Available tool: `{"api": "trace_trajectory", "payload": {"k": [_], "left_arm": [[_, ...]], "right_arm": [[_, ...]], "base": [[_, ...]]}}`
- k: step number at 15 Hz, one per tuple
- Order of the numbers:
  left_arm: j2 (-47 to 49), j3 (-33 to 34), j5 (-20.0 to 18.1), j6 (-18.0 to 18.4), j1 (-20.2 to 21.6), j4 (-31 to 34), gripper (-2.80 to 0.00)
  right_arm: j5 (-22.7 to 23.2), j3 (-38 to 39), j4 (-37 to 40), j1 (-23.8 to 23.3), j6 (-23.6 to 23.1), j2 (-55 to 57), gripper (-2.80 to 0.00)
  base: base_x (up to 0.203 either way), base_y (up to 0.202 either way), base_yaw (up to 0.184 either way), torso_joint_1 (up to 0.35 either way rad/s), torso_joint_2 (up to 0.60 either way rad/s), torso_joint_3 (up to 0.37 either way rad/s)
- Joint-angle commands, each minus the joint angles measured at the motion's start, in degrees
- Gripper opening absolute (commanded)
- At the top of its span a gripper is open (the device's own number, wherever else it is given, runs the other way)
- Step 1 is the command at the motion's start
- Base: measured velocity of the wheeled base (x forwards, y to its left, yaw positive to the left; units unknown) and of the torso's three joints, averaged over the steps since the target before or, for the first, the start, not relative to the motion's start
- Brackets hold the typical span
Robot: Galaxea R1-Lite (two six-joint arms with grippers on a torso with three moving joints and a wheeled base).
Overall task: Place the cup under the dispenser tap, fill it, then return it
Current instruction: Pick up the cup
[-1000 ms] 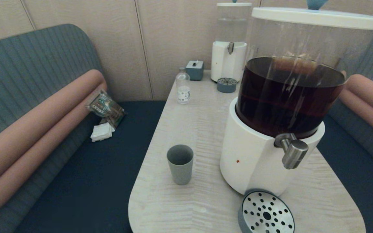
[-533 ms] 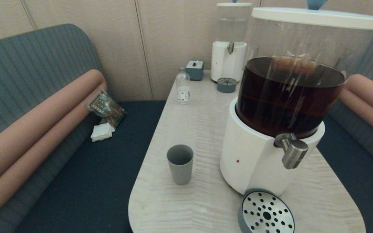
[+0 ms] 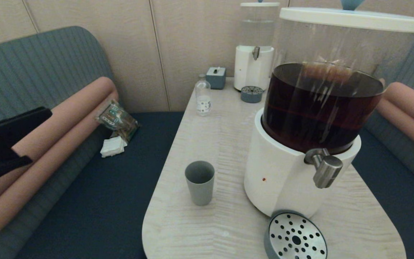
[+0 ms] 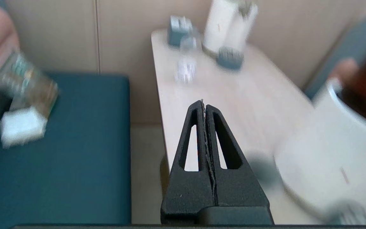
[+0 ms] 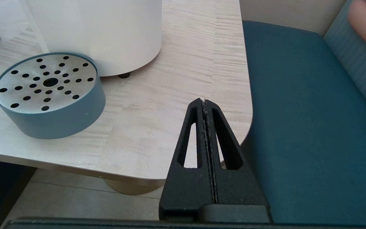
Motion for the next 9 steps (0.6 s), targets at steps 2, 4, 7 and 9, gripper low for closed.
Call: {"api": "trace_trajectory", "payload": {"k": [2, 4, 7, 9], "left_arm": [[11.04, -1.02, -2.32, -0.78, -0.03, -8.86, -2.8], [10.93, 0.92, -13.92, -0.57, 0.17, -9.04, -2.8], [11.76, 9.71, -33.25, -0.08, 0.41, -14.18, -2.8], [17.71, 13.29, -37.64, 0.55, 0.54, -24.07, -2.8]], "right_arm": [[0.01, 0.53, -0.01, -0.02, -0.03, -0.2, -2.8], [0.01, 0.53, -0.01, -0.02, 0.06, -0.2, -2.8], [0.01, 0.53, -0.01, -0.02, 0.06, -0.2, -2.8], [0.01, 0.53, -0.01, -0.02, 0.06, -0.2, -2.8]], "base": [[0.0, 0.0, 0.0, 0.0, 0.0, 0.0], [0.0, 0.0, 0.0, 0.0, 0.0, 0.0], [0.0, 0.0, 0.0, 0.0, 0.0, 0.0], [0.0, 0.0, 0.0, 0.0, 0.0, 0.0]]}}
